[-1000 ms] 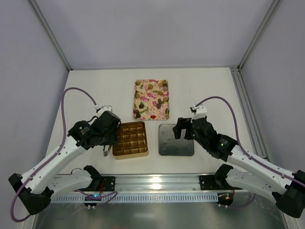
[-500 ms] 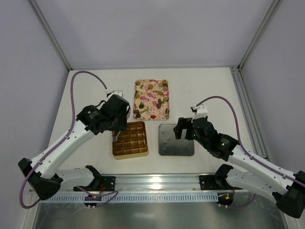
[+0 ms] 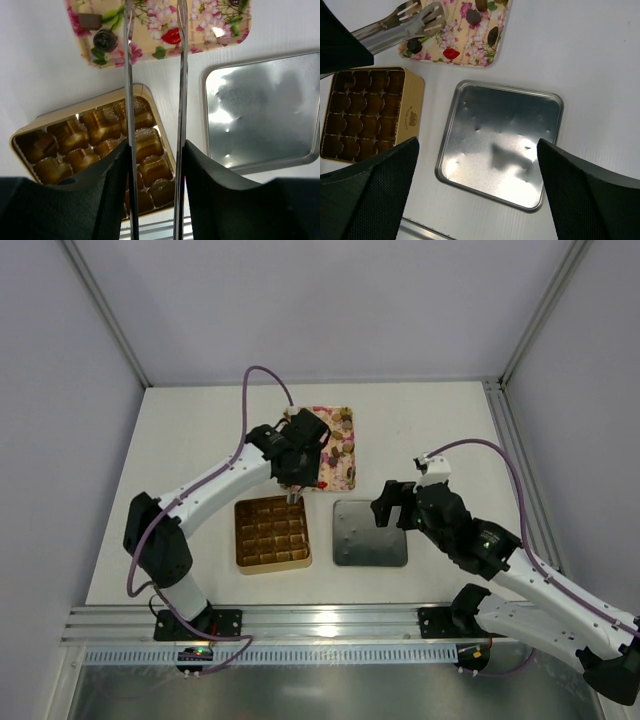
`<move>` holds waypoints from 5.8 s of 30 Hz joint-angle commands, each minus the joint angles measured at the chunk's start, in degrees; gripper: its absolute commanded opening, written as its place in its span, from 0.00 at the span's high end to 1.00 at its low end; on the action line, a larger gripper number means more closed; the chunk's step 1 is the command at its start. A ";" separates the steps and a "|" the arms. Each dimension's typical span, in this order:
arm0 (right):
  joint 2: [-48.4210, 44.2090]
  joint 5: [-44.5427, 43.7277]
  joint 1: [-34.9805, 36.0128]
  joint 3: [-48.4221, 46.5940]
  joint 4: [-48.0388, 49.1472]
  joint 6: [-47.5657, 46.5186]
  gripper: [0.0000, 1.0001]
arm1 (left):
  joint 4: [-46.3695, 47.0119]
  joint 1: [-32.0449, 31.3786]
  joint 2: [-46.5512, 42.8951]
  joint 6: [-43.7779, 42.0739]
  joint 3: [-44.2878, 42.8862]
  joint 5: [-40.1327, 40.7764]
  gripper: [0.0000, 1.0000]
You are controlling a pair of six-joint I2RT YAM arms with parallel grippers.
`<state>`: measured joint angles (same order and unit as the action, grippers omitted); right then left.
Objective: Pack the chocolate
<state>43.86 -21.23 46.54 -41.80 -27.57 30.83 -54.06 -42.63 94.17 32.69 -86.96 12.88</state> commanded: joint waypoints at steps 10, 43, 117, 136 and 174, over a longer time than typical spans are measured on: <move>2.20 -1.62 0.30 -2.67 0.24 -0.33 0.00 | 6.51 -0.17 11.03 -2.54 -9.45 -4.53 0.55; 2.73 -2.50 0.21 -2.32 0.06 -2.61 0.00 | 4.14 -0.08 16.84 -3.42 -15.78 -2.51 0.67; 8.79 1.55 0.21 -0.03 3.84 -0.51 0.00 | -11.06 -0.17 -35.11 7.74 24.21 4.61 0.57; 6.86 -1.70 0.21 -3.73 -0.46 -1.91 0.00 | -0.80 0.01 -5.77 -0.43 -4.78 -1.28 0.57; 0.71 -3.20 0.21 -3.11 -6.09 -3.32 0.00 | 4.32 0.71 24.57 2.73 -22.91 -0.23 0.61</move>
<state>45.47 -23.05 46.54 -43.57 -33.63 28.16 -52.05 -42.24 119.13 34.70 -108.55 11.38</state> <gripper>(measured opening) 0.996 0.403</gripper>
